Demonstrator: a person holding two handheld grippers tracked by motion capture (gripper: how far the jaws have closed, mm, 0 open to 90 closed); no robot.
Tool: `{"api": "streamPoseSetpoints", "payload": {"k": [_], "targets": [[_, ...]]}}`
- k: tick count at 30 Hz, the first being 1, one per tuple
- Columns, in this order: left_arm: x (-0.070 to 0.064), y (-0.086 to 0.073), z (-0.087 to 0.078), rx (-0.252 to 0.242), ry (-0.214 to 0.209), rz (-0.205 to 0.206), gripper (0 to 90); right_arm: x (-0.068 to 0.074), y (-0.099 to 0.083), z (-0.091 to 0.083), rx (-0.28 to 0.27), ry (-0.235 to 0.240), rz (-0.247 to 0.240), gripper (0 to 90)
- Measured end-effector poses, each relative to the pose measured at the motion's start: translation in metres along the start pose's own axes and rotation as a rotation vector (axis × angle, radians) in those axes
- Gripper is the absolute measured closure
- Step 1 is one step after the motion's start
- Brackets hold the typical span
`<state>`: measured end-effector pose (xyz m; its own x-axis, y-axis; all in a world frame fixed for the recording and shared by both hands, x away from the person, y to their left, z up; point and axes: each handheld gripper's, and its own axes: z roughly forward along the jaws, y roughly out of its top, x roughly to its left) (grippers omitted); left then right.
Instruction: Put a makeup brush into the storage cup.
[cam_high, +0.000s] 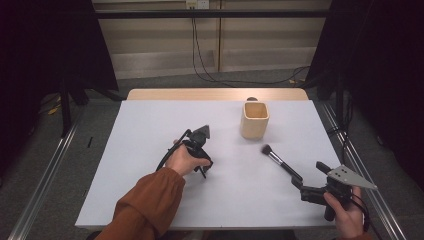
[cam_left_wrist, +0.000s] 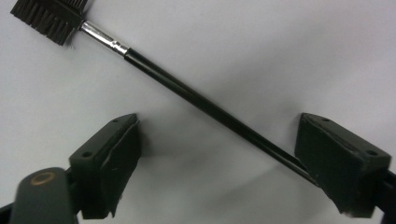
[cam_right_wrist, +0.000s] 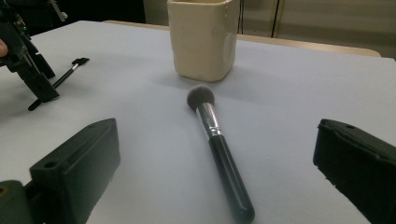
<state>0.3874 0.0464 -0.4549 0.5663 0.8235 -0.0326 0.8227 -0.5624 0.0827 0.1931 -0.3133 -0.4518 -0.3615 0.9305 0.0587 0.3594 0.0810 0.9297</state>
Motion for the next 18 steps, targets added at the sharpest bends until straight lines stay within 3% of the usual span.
{"api": "streamPoseSetpoints", "payload": {"k": [1, 11, 18], "targets": [[0.0, -0.001, -0.001, 0.0, 0.002, 0.001, 16.4, 0.0, 0.0, 0.0, 0.0, -0.001, 0.0, 0.3], [0.014, -0.007, -0.008, 0.001, -0.014, 0.01, 47.4, 0.0, 0.0, 0.0, 0.002, -0.002, 0.0, 0.3], [0.016, -0.007, -0.009, 0.027, -0.018, 0.019, 55.9, 0.0, 0.0, 0.0, 0.001, -0.005, 0.001, 0.3]]}}
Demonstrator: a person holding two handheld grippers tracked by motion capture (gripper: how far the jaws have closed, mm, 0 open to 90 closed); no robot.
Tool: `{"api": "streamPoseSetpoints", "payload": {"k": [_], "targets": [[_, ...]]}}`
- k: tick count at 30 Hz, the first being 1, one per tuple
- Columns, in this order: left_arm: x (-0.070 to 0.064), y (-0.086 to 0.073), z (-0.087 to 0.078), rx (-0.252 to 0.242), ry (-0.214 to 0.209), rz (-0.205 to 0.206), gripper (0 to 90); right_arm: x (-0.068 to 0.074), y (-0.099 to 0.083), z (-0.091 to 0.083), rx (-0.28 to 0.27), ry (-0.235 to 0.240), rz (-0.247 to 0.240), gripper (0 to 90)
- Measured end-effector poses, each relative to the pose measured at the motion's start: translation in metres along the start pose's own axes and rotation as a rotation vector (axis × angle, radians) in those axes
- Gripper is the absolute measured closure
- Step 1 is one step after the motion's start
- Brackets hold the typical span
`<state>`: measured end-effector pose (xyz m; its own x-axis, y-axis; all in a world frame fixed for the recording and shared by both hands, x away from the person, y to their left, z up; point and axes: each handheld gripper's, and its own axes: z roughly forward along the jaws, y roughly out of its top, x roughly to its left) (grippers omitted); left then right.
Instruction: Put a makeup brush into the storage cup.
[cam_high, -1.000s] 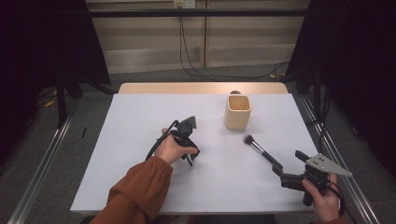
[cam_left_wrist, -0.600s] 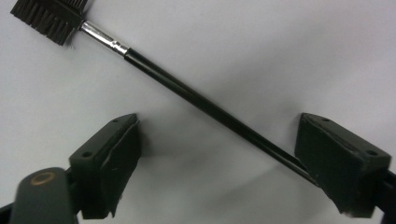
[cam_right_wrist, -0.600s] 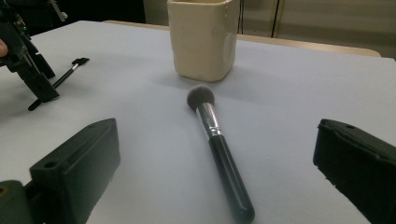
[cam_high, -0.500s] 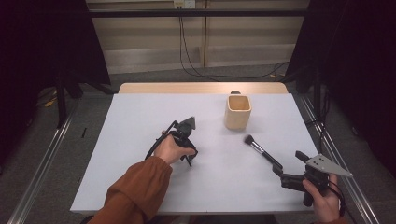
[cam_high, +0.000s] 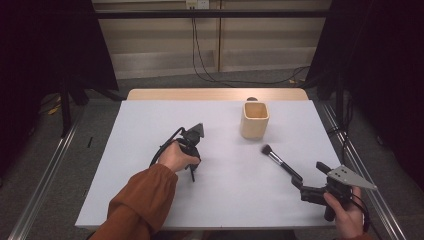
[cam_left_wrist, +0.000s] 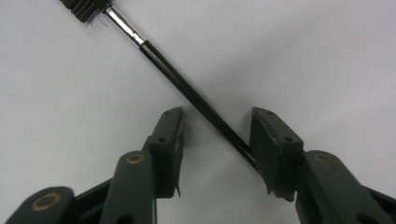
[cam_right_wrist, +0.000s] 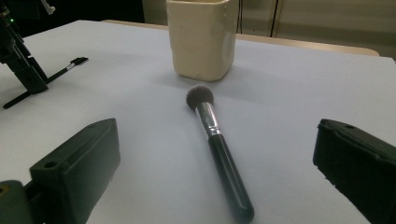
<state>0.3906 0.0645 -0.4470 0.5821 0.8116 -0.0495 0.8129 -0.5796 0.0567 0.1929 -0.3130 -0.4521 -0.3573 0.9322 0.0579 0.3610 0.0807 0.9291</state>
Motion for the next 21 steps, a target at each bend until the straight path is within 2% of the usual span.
{"api": "streamPoseSetpoints", "payload": {"k": [3, 5, 6, 8, 13, 15, 21], "targets": [[0.001, -0.001, -0.001, 0.006, 0.001, 0.008, 59.8, 0.0, 0.0, 0.0, 0.002, 0.001, 0.0, 0.3], [0.003, -0.002, -0.001, 0.012, -0.007, 0.01, 67.4, 0.0, 0.0, 0.0, -0.001, 0.0, -0.001, 0.3], [0.006, -0.002, -0.001, 0.017, -0.009, 0.017, 67.4, 0.0, 0.0, 0.0, -0.001, 0.0, -0.001, 0.3], [0.008, -0.002, -0.001, 0.018, -0.017, 0.011, 73.8, 0.0, 0.0, 0.0, -0.002, 0.0, -0.006, 0.3], [0.011, -0.004, -0.002, 0.033, -0.028, 0.015, 81.8, 0.0, 0.0, 0.0, -0.001, -0.001, -0.005, 0.3], [0.014, -0.005, -0.001, 0.046, -0.054, 0.007, 83.9, 0.0, 0.0, -0.001, 0.0, -0.001, -0.001, 0.3], [0.015, -0.006, -0.001, 0.054, -0.059, 0.021, 85.9, 0.001, 0.0, 0.0, 0.004, 0.001, -0.006, 0.3]]}}
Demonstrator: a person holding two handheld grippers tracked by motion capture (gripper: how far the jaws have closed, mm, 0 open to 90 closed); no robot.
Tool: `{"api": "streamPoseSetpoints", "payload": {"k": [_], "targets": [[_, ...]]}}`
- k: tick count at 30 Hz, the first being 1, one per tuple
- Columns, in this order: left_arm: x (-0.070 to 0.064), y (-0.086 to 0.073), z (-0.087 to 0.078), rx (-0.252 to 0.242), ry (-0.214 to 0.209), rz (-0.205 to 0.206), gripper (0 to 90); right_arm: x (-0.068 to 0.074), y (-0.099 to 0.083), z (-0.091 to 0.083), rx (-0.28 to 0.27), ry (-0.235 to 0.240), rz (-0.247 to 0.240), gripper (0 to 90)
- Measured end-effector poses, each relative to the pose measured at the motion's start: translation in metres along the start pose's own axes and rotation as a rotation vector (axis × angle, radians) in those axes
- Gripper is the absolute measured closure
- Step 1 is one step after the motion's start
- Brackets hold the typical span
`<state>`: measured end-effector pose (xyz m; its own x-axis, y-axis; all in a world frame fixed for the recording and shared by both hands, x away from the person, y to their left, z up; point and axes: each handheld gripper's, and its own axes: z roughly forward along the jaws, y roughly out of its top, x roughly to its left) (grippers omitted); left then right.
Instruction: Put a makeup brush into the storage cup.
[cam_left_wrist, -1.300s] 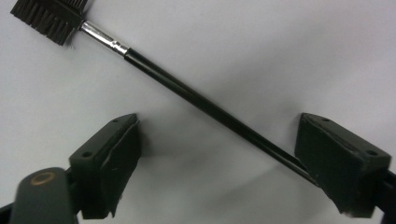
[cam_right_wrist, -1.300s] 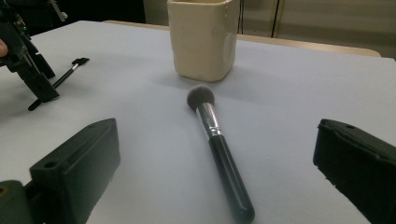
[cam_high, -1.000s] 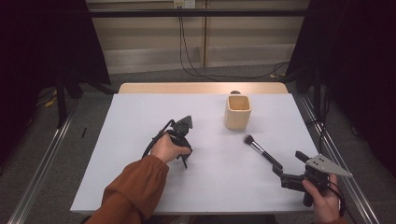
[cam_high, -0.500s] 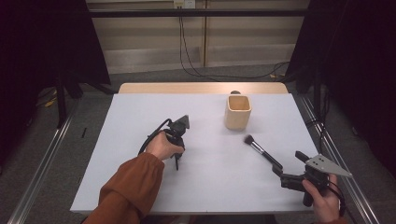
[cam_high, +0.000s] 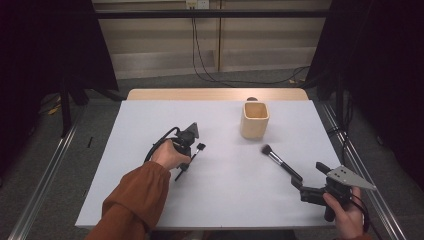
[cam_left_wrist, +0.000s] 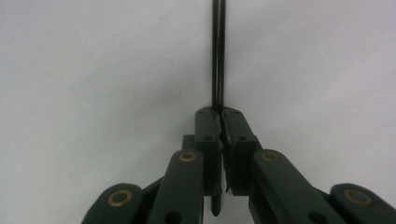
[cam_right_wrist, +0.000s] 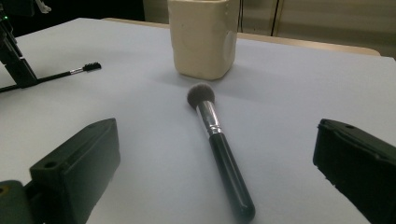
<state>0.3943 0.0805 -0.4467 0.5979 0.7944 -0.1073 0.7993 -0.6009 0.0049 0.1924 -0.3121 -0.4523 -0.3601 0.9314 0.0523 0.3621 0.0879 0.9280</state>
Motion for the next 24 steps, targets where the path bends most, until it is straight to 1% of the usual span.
{"api": "streamPoseSetpoints", "payload": {"k": [3, 4, 5, 6, 7, 10, 15, 19, 20, 21, 22, 23, 24], "targets": [[0.0, -0.001, 0.0, -0.003, 0.0, 0.006, 86.1, 0.0, 0.0, 0.0, -0.001, 0.0, 0.0, 0.3], [0.001, -0.003, -0.001, -0.015, -0.004, 0.013, 86.2, 0.0, 0.0, 0.0, -0.001, 0.0, 0.002, 0.3], [0.001, -0.003, -0.001, -0.015, -0.004, 0.013, 86.2, 0.0, 0.0, 0.0, -0.002, 0.0, 0.002, 0.3], [0.004, -0.005, -0.001, -0.034, -0.026, 0.012, 86.2, 0.0, 0.0, 0.0, -0.001, 0.001, 0.003, 0.3], [0.004, -0.005, -0.001, -0.034, -0.026, 0.012, 86.2, 0.0, 0.0, 0.0, -0.001, 0.001, 0.003, 0.3], [0.009, -0.009, -0.002, -0.061, -0.058, 0.008, 86.2, -0.001, 0.0, 0.001, 0.002, 0.0, 0.001, 0.3], [0.01, -0.014, -0.002, -0.094, -0.067, 0.016, 86.2, 0.0, 0.001, 0.001, 0.002, 0.002, 0.0, 0.3], [0.01, -0.019, -0.004, -0.127, -0.116, 0.027, 86.2, -0.001, 0.001, 0.001, 0.002, 0.003, 0.003, 0.3], [0.01, -0.019, -0.004, -0.127, -0.116, 0.027, 86.2, -0.001, 0.001, 0.001, 0.002, 0.003, 0.003, 0.3], [0.01, -0.02, -0.004, -0.138, -0.122, 0.03, 86.2, -0.001, 0.001, 0.002, 0.001, 0.003, 0.002, 0.3], [0.01, -0.021, -0.004, -0.163, -0.135, 0.033, 86.3, -0.001, 0.001, 0.002, 0.0, 0.002, 0.001, 0.3], [0.01, -0.021, -0.004, -0.163, -0.135, 0.033, 86.2, -0.001, 0.001, 0.002, 0.002, 0.003, 0.003, 0.3], [0.011, -0.022, -0.005, -0.181, -0.136, 0.037, 86.2, -0.001, 0.001, 0.002, 0.001, 0.005, 0.002, 0.3]]}}
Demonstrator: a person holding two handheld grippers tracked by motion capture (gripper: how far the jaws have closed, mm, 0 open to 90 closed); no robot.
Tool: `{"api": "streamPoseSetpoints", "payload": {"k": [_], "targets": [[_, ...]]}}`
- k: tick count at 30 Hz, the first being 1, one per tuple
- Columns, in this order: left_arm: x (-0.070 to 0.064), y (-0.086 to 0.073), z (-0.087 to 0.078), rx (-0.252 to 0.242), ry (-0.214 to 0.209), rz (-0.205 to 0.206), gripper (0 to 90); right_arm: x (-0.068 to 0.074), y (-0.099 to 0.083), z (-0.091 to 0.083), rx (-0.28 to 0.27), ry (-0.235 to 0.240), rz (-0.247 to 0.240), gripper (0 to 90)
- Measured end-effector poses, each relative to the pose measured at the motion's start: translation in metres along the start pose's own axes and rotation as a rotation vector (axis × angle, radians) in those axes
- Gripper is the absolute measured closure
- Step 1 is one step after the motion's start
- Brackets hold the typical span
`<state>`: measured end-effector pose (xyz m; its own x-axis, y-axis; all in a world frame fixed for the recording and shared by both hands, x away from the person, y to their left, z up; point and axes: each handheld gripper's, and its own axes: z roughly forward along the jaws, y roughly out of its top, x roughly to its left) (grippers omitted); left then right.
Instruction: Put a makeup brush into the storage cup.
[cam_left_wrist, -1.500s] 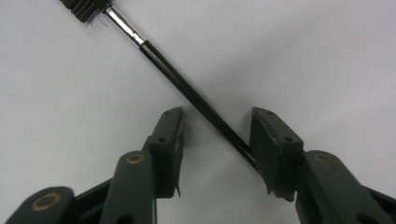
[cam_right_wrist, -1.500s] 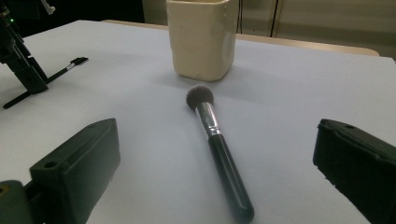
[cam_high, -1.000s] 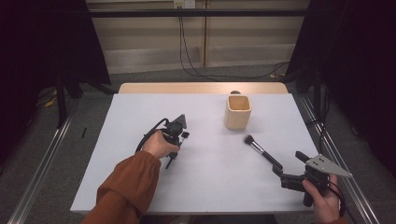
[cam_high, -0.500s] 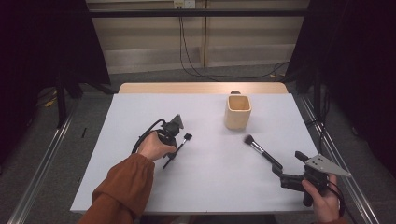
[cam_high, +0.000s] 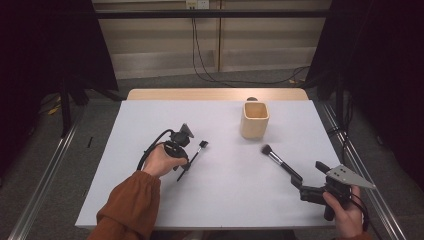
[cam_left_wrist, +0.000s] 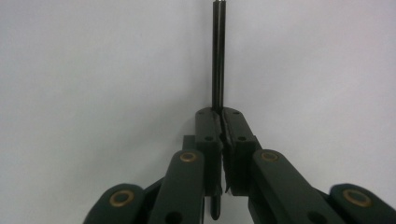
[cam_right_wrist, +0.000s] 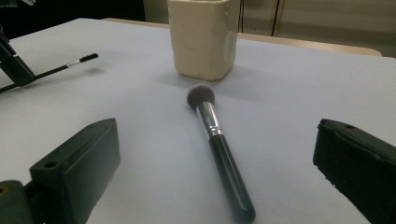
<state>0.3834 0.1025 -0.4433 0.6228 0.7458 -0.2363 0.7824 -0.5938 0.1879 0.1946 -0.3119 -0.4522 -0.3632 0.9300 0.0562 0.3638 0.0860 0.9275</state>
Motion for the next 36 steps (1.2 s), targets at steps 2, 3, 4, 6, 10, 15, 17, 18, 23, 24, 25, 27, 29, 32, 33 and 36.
{"api": "streamPoseSetpoints", "payload": {"k": [2, 3, 4, 6, 10, 15, 17, 18, 23, 24, 25, 27, 29, 32, 33, 36], "targets": [[0.0, -0.001, -0.003, -0.036, -0.004, 0.001, 86.3, 0.0, 0.0, 0.0, 0.001, -0.001, -0.001, 0.3], [0.0, -0.002, -0.005, -0.057, -0.006, 0.002, 86.3, 0.0, 0.0, 0.0, 0.0, -0.001, 0.001, 0.3], [0.0, -0.005, -0.009, -0.097, -0.016, 0.002, 86.3, 0.0, 0.0, 0.0, 0.0, -0.002, 0.002, 0.3], [0.0, -0.007, -0.012, -0.14, -0.015, 0.015, 86.2, 0.0, 0.0, 0.0, 0.0, -0.002, 0.002, 0.3], [0.001, -0.012, -0.015, -0.202, -0.024, 0.027, 86.2, 0.0, 0.0, 0.0, 0.001, -0.001, 0.001, 0.3], [0.006, -0.019, -0.018, -0.252, 0.002, 0.017, 86.2, 0.0, 0.0, 0.001, 0.001, 0.001, 0.003, 0.3], [0.007, -0.022, -0.02, -0.279, 0.01, 0.015, 86.2, 0.0, 0.0, 0.001, 0.001, 0.002, 0.002, 0.3], [0.008, -0.024, -0.021, -0.297, 0.008, 0.011, 86.2, 0.0, 0.0, 0.001, 0.001, 0.002, 0.002, 0.3], [0.013, -0.032, -0.025, -0.378, -0.004, 0.034, 86.2, 0.002, 0.0, 0.001, 0.002, 0.016, -0.011, 0.2], [0.014, -0.034, -0.026, -0.393, -0.013, 0.035, 86.2, 0.003, 0.0, 0.001, 0.004, 0.019, -0.01, 0.2], [0.015, -0.037, -0.027, -0.425, -0.013, 0.033, 86.2, 0.003, 0.0, 0.002, 0.004, 0.022, -0.008, 0.2], [0.016, -0.039, -0.027, -0.437, -0.019, 0.033, 86.2, 0.003, 0.0, 0.002, 0.004, 0.024, -0.007, 0.2], [0.016, -0.043, -0.028, -0.498, -0.017, 0.052, 86.2, 0.003, 0.001, 0.002, 0.001, 0.026, -0.01, 0.2], [0.016, -0.046, -0.029, -0.534, -0.016, 0.055, 86.2, 0.001, 0.002, 0.001, -0.006, 0.035, -0.007, 0.1], [0.016, -0.049, -0.031, -0.567, -0.022, 0.037, 86.2, 0.0, 0.002, 0.001, -0.01, 0.034, -0.001, 0.1], [0.017, -0.052, -0.032, -0.594, -0.016, 0.037, 86.2, -0.001, 0.002, 0.001, -0.008, 0.033, 0.003, 0.1]]}}
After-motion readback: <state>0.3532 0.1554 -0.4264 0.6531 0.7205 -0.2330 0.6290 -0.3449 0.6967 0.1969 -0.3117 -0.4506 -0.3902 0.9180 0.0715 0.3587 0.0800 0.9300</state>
